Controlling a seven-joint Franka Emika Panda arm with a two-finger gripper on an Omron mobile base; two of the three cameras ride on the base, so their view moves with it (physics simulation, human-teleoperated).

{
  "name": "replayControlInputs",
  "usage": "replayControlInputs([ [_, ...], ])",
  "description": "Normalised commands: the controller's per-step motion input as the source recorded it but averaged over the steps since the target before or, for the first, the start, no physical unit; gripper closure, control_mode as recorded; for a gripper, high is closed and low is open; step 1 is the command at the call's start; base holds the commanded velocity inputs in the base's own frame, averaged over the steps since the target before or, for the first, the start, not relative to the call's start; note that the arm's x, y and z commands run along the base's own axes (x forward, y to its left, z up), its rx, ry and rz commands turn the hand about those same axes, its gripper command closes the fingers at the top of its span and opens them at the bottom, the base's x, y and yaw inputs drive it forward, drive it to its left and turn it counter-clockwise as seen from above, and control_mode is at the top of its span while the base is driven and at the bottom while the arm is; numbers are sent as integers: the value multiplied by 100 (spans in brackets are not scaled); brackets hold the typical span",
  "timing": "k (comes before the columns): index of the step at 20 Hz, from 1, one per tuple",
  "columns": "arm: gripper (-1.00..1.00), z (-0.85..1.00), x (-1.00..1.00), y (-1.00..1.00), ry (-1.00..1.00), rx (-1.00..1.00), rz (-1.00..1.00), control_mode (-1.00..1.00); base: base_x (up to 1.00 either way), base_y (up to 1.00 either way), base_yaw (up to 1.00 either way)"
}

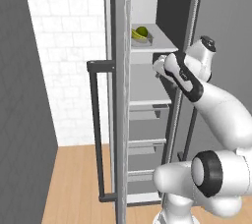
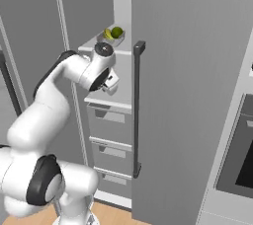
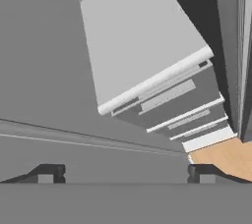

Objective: Take the meat container that has the steak and place it on the second highest rack of the freezer. Then take the vegetable container that has the lime and cucumber and place it on the highest rack of the freezer.

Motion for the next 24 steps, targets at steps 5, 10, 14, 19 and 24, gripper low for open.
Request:
replayControlInputs([
  [5,-100,0,-96,-27,-4,-50,59,-100,0,0,0],
  [10,-100,0,-100,-29,0,-32,52,-100,0,0,0],
  [14,-100,-19,-100,-39,0,-12,38,-100,0,0,0],
  [19,-100,-13,-40,-25,-2,-6,4,-100,0,0,0],
  [24,-100,0,0,0,0,0,0,100,-2,-51,-15],
])
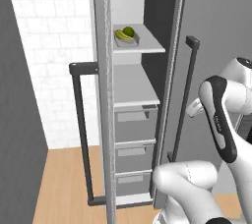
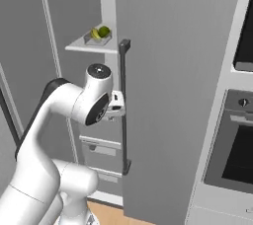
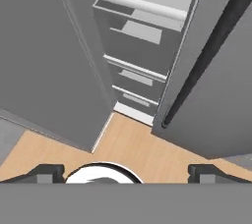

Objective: Take the meat container that has the steak and place it on the second highest rack of the freezer. Then take the vegetable container that has the lime and cucumber and place it on the highest rack of the freezer.

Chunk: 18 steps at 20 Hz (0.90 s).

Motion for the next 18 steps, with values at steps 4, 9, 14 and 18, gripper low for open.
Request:
replayControlInputs([
  [4,-100,0,0,0,0,0,0,100,-4,-73,-60],
  [9,-100,0,0,0,0,0,0,100,-2,-85,-55],
  [14,-100,0,0,0,0,0,0,100,0,-63,-64],
  [18,-100,0,0,0,0,0,0,100,0,-63,-63],
])
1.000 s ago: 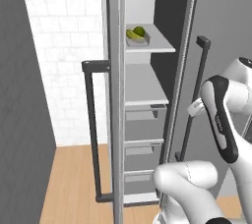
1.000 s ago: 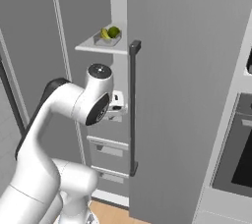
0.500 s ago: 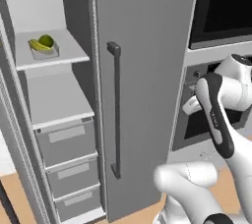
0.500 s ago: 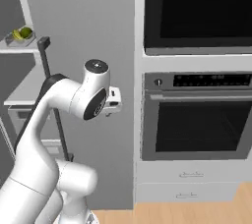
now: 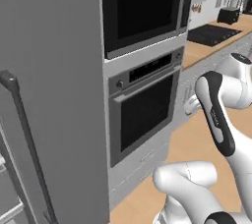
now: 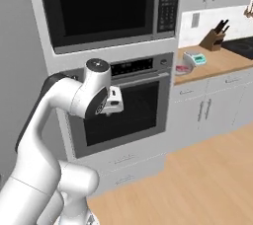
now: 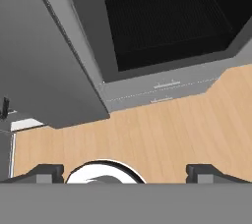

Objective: Take the meat container that has the steak and place it on the second highest rack of the freezer. Then take the vegetable container that has the lime and cucumber and place it on the highest rack of the freezer.

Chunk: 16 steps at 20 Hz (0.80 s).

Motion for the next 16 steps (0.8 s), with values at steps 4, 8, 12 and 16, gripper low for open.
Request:
replayControlInputs([
  [4,-100,0,0,0,0,0,0,100,0,-65,-63],
  [8,-100,0,0,0,0,0,0,100,0,-76,-59],
  [12,-100,0,0,0,0,0,0,100,27,-62,-53],
  [16,-100,0,0,0,0,0,0,100,55,-17,-38],
])
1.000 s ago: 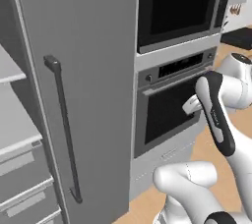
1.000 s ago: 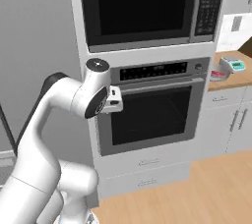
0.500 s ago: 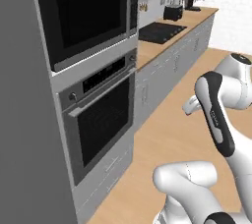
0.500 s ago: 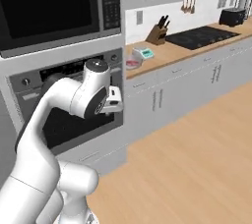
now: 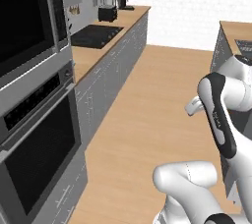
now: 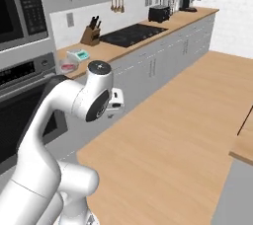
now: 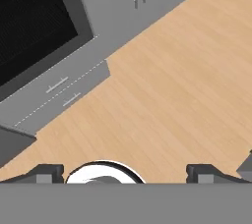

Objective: Take the meat container that has the steak and place it on the second highest rack of the freezer. Then take the vegetable container that has the lime and cucumber and place it on the highest rack of the freezer.

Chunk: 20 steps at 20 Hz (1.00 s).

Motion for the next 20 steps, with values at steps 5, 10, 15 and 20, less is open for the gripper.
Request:
replayControlInputs([
  [5,-100,0,0,0,0,0,0,100,5,46,-14],
  [10,-100,0,0,0,0,0,0,100,24,70,-11],
  [15,-100,0,0,0,0,0,0,100,53,3,-17],
  [20,-100,0,0,0,0,0,0,100,94,-38,-5],
])
